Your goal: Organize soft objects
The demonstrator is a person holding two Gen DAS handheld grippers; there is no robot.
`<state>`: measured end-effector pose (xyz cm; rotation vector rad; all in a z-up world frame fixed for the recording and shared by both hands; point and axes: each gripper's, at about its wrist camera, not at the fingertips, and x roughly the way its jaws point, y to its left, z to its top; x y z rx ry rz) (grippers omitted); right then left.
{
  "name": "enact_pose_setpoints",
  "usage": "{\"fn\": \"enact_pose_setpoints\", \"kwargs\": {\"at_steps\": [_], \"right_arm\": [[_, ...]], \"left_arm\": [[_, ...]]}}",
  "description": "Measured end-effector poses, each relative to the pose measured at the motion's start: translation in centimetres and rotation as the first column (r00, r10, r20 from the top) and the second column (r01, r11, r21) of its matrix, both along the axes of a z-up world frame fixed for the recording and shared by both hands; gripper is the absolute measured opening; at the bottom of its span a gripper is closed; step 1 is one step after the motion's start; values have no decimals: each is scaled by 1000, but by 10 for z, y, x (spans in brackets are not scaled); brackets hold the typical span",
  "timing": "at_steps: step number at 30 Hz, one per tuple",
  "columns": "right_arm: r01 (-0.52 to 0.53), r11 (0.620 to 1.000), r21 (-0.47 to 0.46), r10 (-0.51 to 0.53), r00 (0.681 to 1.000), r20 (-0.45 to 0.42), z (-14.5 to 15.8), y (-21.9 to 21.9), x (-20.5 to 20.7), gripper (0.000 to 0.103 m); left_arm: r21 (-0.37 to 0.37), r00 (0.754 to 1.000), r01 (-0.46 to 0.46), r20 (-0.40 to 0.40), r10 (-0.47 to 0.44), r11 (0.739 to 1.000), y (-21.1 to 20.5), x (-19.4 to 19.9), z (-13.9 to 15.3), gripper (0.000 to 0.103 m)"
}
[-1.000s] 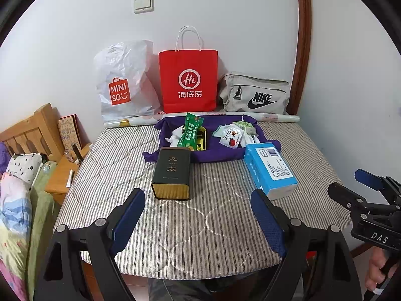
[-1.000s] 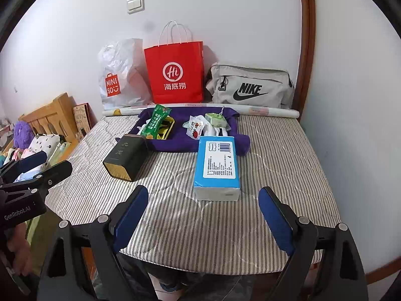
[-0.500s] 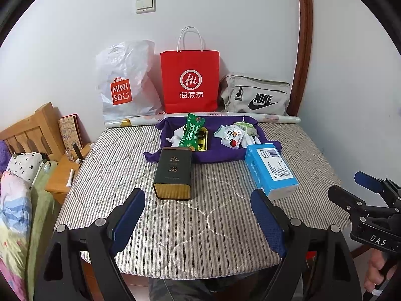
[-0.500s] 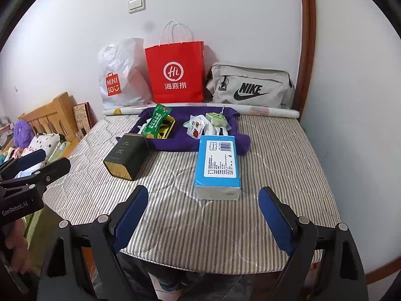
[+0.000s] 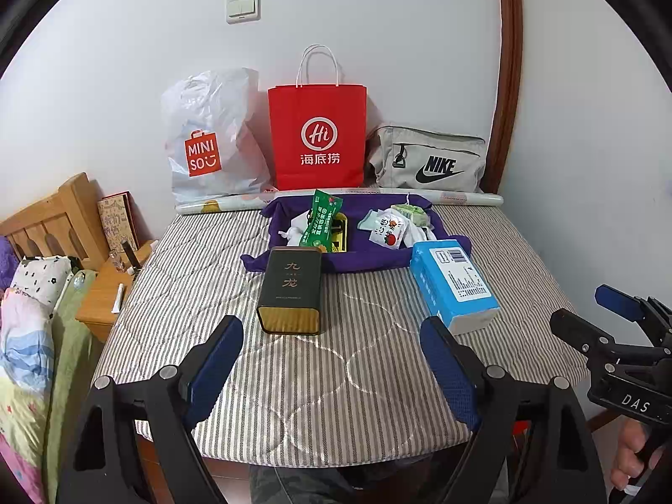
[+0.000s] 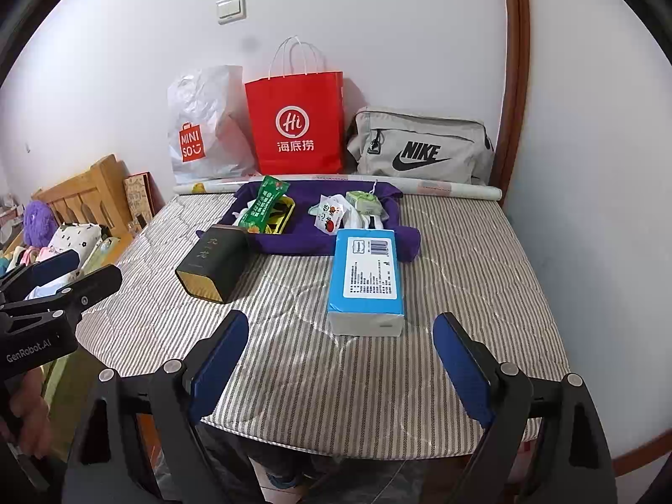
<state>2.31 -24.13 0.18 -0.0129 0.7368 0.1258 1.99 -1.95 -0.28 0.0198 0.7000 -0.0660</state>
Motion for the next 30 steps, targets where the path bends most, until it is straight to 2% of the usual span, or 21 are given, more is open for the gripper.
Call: {"fn": "enact_pose_setpoints", "kwargs": {"at_steps": [30], "right_arm": [[-11,1000,-3,11,1000,-1,0,5,-1,89]], "left_arm": [[6,1000,-3,7,3,1000,1,1,-1,85]]}}
